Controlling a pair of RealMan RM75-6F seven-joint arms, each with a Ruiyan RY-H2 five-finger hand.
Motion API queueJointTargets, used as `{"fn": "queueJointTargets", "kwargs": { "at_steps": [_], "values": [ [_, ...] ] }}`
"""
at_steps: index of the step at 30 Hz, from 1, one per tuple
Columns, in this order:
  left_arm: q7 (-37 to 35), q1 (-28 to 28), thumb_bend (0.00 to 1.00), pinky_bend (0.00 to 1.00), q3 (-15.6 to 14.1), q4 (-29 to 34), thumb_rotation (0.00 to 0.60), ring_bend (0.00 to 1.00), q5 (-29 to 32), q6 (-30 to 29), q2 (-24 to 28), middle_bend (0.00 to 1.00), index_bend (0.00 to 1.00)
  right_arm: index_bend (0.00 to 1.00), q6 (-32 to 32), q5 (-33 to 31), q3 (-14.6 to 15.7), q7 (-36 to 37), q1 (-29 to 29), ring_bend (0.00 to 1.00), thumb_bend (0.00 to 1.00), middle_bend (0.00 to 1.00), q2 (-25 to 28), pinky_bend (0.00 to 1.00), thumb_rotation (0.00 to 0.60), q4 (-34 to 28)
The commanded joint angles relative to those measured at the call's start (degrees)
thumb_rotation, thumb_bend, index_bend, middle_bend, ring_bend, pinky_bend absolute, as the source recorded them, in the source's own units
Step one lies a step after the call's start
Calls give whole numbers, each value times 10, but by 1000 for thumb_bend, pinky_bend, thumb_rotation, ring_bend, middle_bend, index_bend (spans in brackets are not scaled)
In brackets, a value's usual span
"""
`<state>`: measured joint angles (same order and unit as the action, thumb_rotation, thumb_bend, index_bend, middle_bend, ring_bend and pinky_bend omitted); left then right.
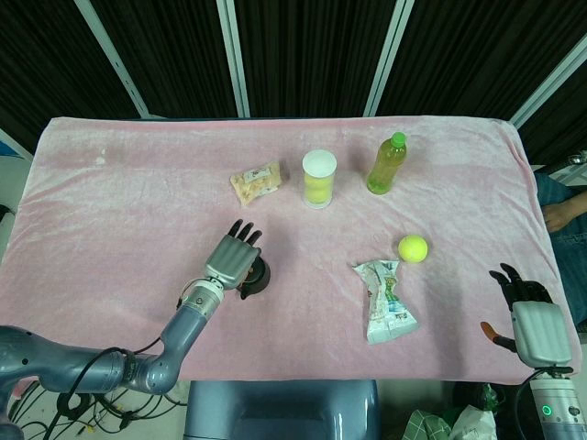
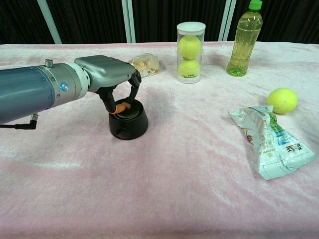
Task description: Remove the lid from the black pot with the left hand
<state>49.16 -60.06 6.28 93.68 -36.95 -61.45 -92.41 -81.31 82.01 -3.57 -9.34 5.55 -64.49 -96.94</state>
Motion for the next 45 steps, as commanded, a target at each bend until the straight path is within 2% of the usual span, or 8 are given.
{"fn": "queueJointTargets", "kwargs": {
  "at_steps": [1,9,15,20,25,31,40,45],
  "values": [
    [-16,5,431,0,11,16,600,0,-15,-7,11,133,548,193,-1,0,0,0,0,279,112,111,0,213,600,0],
    [-49,24,431,0,26,85,600,0,-49,-27,68,144,558,193,0,2,2,-1,0,279,113,111,0,213,600,0],
    [-45,67,431,0,-16,113,600,0,-47,-58,136,142,561,193,-1,1,1,2,-1,279,113,111,2,213,600,1],
    [-97,98,430,0,-41,77,600,0,-46,-26,153,139,563,193,-2,1,1,-1,-2,279,113,111,1,213,600,1],
    [-145,109,431,0,-49,34,600,0,-66,15,143,140,564,193,-3,-2,0,-5,-2,279,113,111,0,213,600,2],
    [-191,110,431,0,-47,-47,600,0,-118,51,99,141,564,193,-5,0,0,-7,-2,279,112,111,-2,213,600,2],
    [-174,96,400,0,-40,-133,600,0,-111,78,37,138,540,193,-2,2,2,-2,-2,279,113,111,1,213,600,2],
    [-159,90,317,0,-40,-155,600,0,-103,91,15,126,460,193,-1,3,3,-1,-1,279,113,111,2,213,600,1]
  ]
}}
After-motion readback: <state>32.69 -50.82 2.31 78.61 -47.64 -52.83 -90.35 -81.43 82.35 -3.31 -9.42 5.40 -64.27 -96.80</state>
